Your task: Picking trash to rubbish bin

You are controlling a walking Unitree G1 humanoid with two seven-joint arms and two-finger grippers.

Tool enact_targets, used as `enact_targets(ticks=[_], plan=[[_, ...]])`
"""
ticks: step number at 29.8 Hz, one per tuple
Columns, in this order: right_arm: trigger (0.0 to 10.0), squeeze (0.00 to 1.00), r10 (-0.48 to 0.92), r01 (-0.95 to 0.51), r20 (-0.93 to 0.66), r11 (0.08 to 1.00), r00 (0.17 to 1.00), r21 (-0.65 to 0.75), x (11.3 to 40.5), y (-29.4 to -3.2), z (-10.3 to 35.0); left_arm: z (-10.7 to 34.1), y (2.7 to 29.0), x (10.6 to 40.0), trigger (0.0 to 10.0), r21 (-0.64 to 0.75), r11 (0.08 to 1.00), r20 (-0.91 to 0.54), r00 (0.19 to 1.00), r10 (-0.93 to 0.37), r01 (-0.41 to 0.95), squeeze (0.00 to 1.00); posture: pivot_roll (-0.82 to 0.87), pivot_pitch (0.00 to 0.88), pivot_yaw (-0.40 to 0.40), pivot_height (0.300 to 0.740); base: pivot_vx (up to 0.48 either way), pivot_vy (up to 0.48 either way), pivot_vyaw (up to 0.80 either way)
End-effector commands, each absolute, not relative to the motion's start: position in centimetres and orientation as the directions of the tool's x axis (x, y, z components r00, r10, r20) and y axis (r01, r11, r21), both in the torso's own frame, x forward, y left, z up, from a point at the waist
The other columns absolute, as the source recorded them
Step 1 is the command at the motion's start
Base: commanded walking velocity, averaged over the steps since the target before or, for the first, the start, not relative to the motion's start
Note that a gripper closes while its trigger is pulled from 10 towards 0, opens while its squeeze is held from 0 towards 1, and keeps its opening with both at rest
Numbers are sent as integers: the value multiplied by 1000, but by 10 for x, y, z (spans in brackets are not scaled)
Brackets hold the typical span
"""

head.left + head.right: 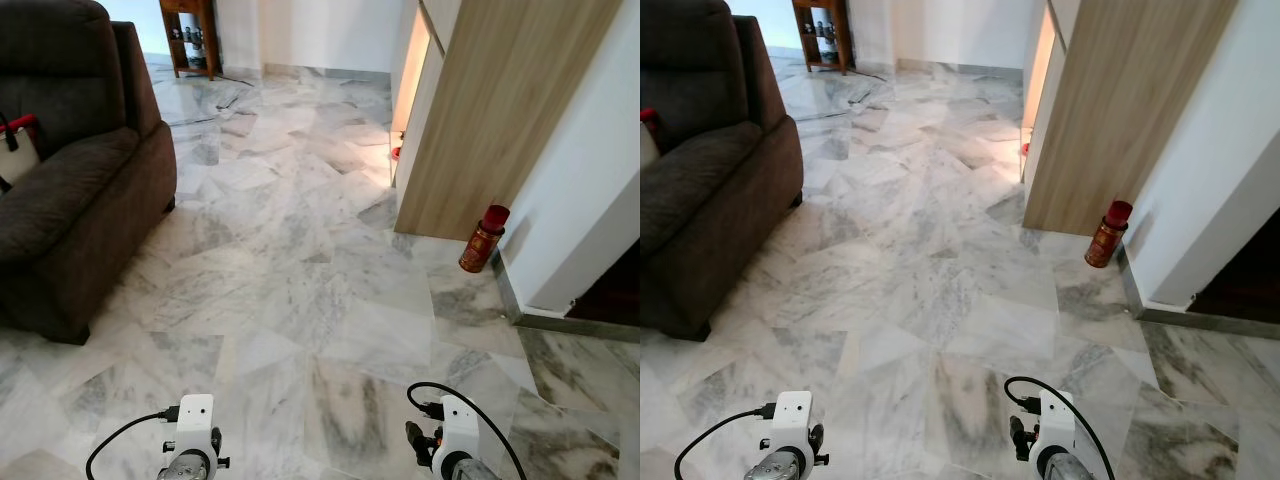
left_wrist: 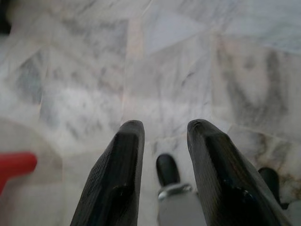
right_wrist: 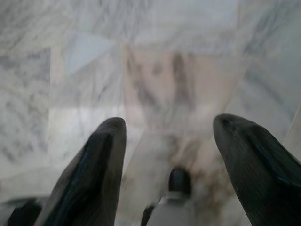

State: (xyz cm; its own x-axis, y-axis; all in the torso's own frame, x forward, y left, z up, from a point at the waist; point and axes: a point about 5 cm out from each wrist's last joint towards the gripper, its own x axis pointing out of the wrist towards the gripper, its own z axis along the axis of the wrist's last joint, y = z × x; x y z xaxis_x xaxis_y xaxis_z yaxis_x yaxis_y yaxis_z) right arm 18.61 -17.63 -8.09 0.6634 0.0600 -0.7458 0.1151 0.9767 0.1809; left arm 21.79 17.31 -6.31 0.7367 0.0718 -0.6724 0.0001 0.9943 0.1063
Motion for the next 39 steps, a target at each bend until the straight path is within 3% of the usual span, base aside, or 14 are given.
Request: enact_targets(ticks=[1, 5, 8, 13, 19, 22, 30, 39], plan=[[10000, 0, 39, 144, -758, 974, 651, 173, 177, -181, -84, -59, 162, 225, 10000, 106, 993, -658, 752, 33, 49, 0, -100, 0, -34, 740, 0, 0, 0], [10000, 0, 23, 152, -762, 976, 647, 159, 173, -190, -85, -58, 152, 229, 10000, 109, 990, -656, 755, 7, 86, 0, -113, 0, -63, 740, 0, 0, 0], [10000, 0, 28, 109, -745, 985, 666, 135, 177, -199, -81, -53, 141, 236, 10000, 101, 988, -638, 769, -29, 121, 0, -203, 0, -33, 740, 0, 0, 0], [10000, 0, -14, 161, -707, 977, 707, 141, 186, -213, -74, -50, 135, 240, 10000, 95, 985, -627, 778, -54, 146, 0, -202, 0, -50, 740, 0, 0, 0], [10000, 0, 54, 99, -715, 980, 697, 171, 194, -187, -75, -50, 158, 240, 10000, 132, 989, -617, 787, 33, 62, 0, -115, 0, -82, 740, 0, 0, 0], [10000, 0, 97, 60, -707, 979, 701, 195, 200, -168, -74, -49, 172, 240, 10000, 147, 988, -620, 783, 51, 52, 0, -98, 5, -29, 740, 0, 0, 0], [10000, 0, 104, 103, -683, 961, 722, 256, 211, -145, -69, -46, 194, 242, 10000, 204, 979, -626, 772, 108, 29, 0, -74, 14, 45, 740, 0, 0, 0], [10000, 0, 64, 111, -698, 973, 713, 203, 211, -166, -69, -50, 189, 237, 10000, 171, 985, -652, 745, 142, -38, 0, -66, 0, 9, 740, 0, 0, 0]])
